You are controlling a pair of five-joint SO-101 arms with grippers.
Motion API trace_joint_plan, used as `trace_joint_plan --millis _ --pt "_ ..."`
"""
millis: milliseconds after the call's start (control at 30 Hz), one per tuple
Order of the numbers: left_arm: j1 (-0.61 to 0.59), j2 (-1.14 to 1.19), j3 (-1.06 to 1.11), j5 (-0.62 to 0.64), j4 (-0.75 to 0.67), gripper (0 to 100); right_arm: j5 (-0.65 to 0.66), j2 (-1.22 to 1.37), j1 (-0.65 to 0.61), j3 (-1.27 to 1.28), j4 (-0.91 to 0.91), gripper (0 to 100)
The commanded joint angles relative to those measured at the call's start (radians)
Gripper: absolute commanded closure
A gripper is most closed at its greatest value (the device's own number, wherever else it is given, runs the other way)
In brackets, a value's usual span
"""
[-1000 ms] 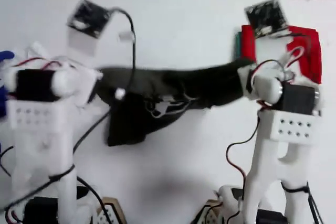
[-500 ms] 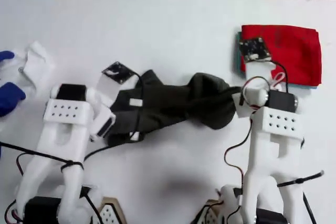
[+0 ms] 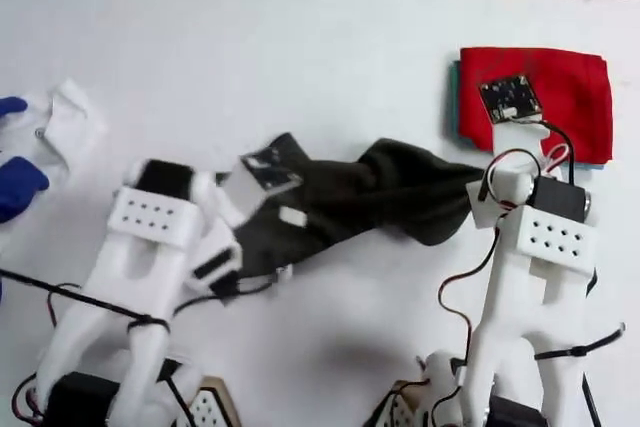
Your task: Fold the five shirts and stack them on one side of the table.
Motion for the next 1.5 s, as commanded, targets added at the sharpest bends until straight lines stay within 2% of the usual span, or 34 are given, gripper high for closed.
trace_joint_plan --millis 0,100,233,467,533,600,667,767,967,1133,1300,1467 --pt "0.034 -0.009 0.074 0.008 -0.181 76 0.005 -0.038 -0.004 -0.003 -0.012 98.0" --pt "0.034 -0.009 0.171 0.043 -0.325 76 0.005 -0.038 -0.001 -0.003 -0.012 98.0" --pt "0.031 -0.009 0.278 0.040 -0.440 76 0.006 -0.038 -0.001 -0.003 -0.010 98.0" --pt "-0.043 -0.008 0.306 0.038 -0.503 76 0.006 -0.038 -0.007 0.035 -0.016 98.0" --pt "-0.068 -0.008 0.306 0.037 -0.500 83 0.008 -0.038 -0.007 0.049 -0.016 98.0" --pt "-0.086 -0.012 0.306 0.006 -0.496 97 0.008 -0.038 -0.007 0.054 -0.016 98.0" --pt "-0.104 -0.015 0.306 -0.009 -0.493 96 0.008 -0.038 -0.007 0.055 -0.016 98.0" --pt "-0.110 -0.017 0.252 -0.008 -0.422 97 0.008 -0.038 -0.007 0.055 -0.016 98.0" --pt "-0.106 -0.017 -0.019 -0.008 -0.120 97 0.002 -0.038 -0.007 0.052 -0.041 98.0" --pt "-0.106 -0.017 -0.234 -0.008 0.061 96 0.002 -0.036 -0.007 0.052 -0.114 98.0" --pt "-0.100 -0.009 -0.277 0.049 0.107 96 0.002 -0.036 -0.007 0.052 -0.131 98.0" --pt "-0.038 -0.017 -0.159 0.068 0.089 98 0.000 -0.036 -0.007 0.052 -0.137 98.0"
